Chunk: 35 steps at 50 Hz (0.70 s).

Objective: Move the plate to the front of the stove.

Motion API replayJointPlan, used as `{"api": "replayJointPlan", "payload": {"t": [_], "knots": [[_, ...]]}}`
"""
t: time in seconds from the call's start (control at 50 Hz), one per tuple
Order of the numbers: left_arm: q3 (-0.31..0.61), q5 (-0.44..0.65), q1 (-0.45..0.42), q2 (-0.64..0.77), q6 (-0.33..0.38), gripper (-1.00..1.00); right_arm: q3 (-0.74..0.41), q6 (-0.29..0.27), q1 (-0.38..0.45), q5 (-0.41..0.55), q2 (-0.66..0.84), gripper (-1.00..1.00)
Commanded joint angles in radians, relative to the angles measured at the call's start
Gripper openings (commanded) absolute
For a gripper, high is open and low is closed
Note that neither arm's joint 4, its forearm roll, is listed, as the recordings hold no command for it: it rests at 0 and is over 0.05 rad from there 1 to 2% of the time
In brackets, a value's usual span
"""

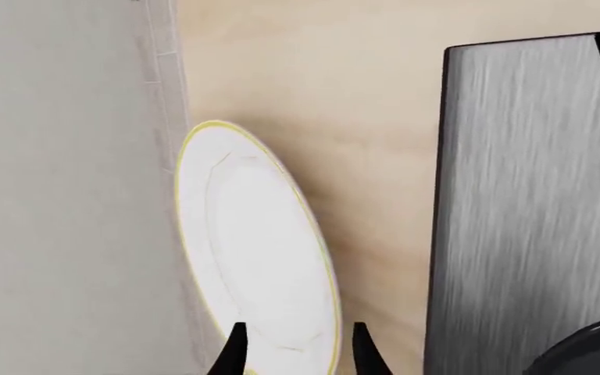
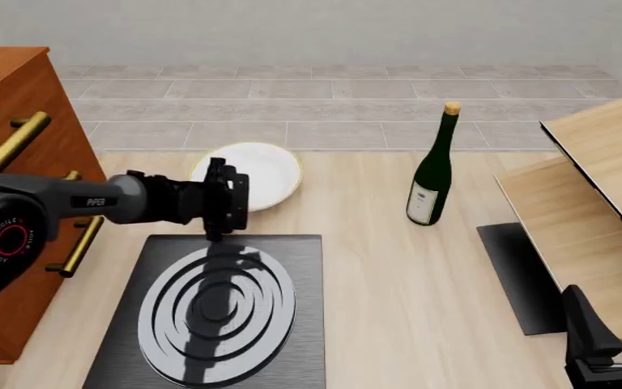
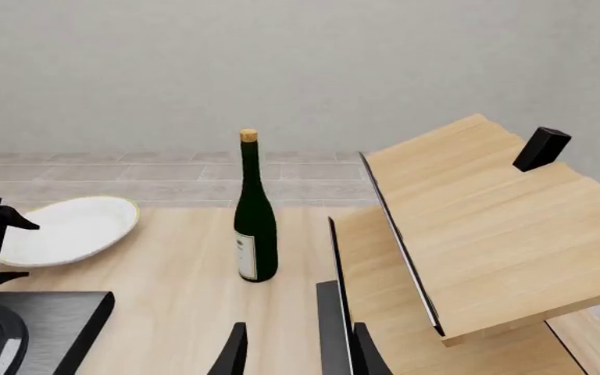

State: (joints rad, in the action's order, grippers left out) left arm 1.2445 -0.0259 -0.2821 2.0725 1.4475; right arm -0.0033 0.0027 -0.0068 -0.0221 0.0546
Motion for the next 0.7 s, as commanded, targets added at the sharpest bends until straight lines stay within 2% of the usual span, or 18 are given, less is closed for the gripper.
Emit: {"api": "replayJointPlan", "payload": {"t": [0.02,0.32,0.7], "knots": [[-0.009,0.004,0.005,-0.021,0.011,1.0,0.0,0.0,0.0,0.0,0.0,1.0],[-0.032,0.008,0.014,-0.067,0.024,1.0,0.0,-0.001,-0.001,0.001,-0.001,1.0],[0.0,0.014,0.022,-0.125,0.011,1.0,0.0,0.0,0.0,0.001,-0.001,1.0]]}}
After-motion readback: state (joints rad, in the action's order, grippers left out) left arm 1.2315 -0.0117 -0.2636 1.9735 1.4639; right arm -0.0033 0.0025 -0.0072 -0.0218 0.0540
